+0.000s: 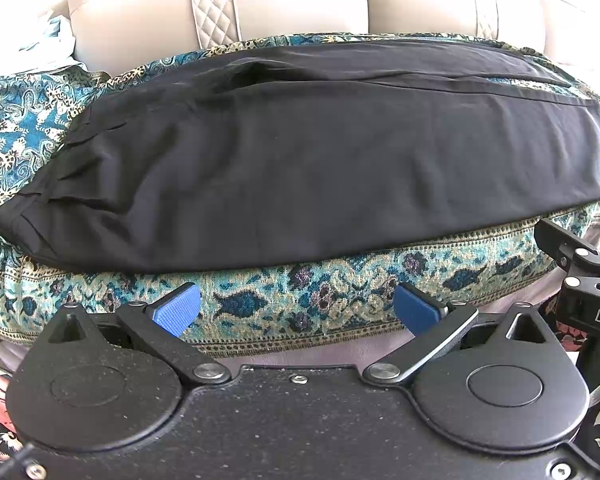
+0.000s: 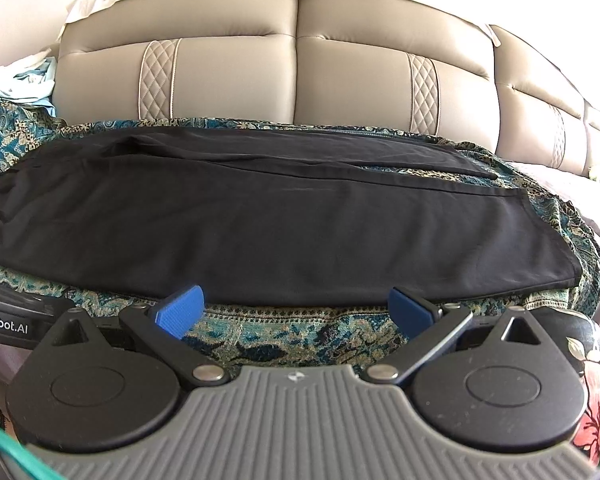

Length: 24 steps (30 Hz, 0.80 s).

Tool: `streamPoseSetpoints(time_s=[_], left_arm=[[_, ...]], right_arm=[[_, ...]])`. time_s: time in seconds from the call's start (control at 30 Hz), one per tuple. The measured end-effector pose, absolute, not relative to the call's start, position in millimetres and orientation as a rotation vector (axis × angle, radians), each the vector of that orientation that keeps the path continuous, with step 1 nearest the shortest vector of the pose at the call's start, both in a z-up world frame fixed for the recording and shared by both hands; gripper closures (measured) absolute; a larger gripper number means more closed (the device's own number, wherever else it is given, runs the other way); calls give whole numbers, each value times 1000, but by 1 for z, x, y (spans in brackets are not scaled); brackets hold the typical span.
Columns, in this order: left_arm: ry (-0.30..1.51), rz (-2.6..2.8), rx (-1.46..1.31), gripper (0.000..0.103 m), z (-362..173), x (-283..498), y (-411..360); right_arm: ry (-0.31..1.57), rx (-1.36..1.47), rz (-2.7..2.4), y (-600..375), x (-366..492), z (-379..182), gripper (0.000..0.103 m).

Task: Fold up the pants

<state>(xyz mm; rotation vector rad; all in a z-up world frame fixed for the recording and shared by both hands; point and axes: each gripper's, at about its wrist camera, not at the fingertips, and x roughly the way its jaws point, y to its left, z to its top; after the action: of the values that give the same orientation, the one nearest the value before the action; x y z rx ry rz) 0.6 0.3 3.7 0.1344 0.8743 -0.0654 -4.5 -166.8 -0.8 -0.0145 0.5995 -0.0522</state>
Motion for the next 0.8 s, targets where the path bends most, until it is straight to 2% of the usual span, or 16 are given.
streamPoseSetpoints(time_s=[0.8], left_arm=[[874, -66, 130, 0, 2, 0, 3]], right_arm=[[598, -21, -51, -165, -5, -2, 0]])
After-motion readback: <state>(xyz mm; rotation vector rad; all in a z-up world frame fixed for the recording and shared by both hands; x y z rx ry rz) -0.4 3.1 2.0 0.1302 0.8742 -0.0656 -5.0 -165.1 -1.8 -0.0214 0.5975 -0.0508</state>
